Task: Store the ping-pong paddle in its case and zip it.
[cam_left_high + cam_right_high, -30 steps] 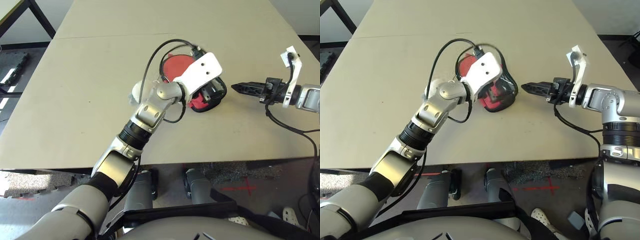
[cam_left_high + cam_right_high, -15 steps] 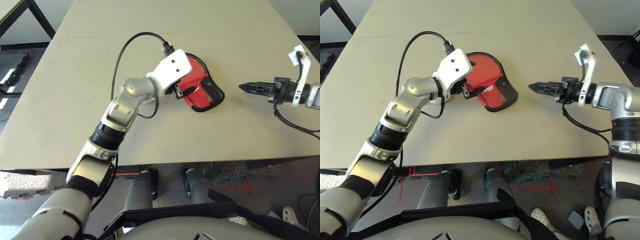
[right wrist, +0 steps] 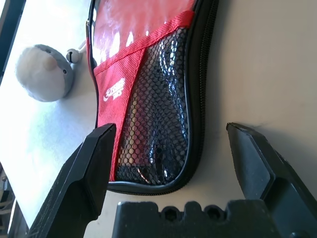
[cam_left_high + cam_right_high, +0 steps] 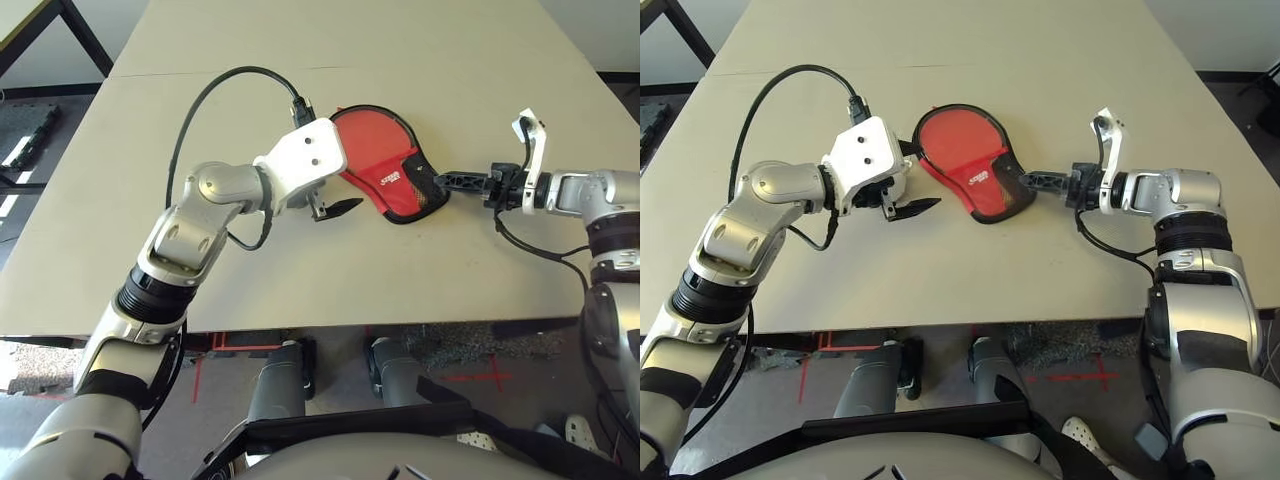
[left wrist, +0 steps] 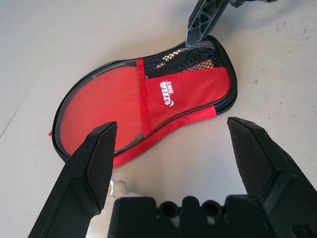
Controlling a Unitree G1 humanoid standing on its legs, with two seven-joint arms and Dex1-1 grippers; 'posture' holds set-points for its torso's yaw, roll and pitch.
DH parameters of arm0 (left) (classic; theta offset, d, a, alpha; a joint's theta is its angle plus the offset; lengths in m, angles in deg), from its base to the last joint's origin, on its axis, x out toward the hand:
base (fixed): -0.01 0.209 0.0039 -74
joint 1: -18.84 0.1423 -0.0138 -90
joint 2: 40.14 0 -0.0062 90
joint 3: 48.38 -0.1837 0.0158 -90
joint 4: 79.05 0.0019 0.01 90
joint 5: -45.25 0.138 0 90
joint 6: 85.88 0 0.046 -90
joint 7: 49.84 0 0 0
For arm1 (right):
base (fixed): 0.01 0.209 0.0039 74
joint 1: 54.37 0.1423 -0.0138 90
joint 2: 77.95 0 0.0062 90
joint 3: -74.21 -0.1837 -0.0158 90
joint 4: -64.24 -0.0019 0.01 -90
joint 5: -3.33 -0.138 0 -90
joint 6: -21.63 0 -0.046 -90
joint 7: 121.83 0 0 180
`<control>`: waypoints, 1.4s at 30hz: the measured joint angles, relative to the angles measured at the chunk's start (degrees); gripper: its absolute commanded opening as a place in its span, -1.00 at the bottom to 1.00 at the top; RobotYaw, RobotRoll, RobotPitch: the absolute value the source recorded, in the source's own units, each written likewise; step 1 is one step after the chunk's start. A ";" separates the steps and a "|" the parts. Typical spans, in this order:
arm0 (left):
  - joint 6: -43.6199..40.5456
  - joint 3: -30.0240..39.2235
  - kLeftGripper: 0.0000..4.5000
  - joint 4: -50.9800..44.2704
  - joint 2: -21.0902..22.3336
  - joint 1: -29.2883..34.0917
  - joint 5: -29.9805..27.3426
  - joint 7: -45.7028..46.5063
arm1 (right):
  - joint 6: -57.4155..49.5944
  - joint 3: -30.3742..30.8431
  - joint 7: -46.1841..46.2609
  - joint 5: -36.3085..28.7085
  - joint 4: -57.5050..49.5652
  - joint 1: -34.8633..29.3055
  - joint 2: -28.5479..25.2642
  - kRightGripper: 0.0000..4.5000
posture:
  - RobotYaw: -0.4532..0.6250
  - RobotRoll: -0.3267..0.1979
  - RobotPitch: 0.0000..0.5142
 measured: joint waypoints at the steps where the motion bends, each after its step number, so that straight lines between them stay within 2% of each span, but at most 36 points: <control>1: -0.01 0.00 1.00 -0.11 0.13 0.03 -0.01 0.00 | 0.18 -0.08 0.19 0.06 0.23 0.19 0.31 0.99 | -0.07 0.25 -0.27; 6: -0.11 0.00 1.00 -0.11 0.22 0.07 -0.02 0.00 | 0.76 -1.52 2.38 0.44 2.81 1.75 2.23 0.99 | -0.07 0.25 -0.27; 9: -0.13 -0.01 1.00 -0.11 0.15 0.07 -0.02 0.00 | 0.81 -2.65 3.80 0.45 4.53 2.44 2.89 0.74 | -0.07 0.25 -0.26; 20: -0.13 -0.01 1.00 -0.11 0.16 0.31 -0.02 0.00 | 1.67 -3.15 4.55 1.70 6.47 2.38 3.59 -0.99 | -0.07 0.25 -0.25; 30: -0.19 0.00 1.00 -0.10 -0.02 0.48 -0.20 0.00 | -2.36 -3.50 4.47 0.99 3.09 1.60 2.78 -0.99 | -0.07 0.25 -0.25; 42: -0.61 0.27 1.00 -0.04 -0.42 1.40 -1.13 0.09 | -21.70 -6.01 6.62 -6.41 -24.06 -10.61 -3.43 -0.99 | -0.11 0.25 -0.25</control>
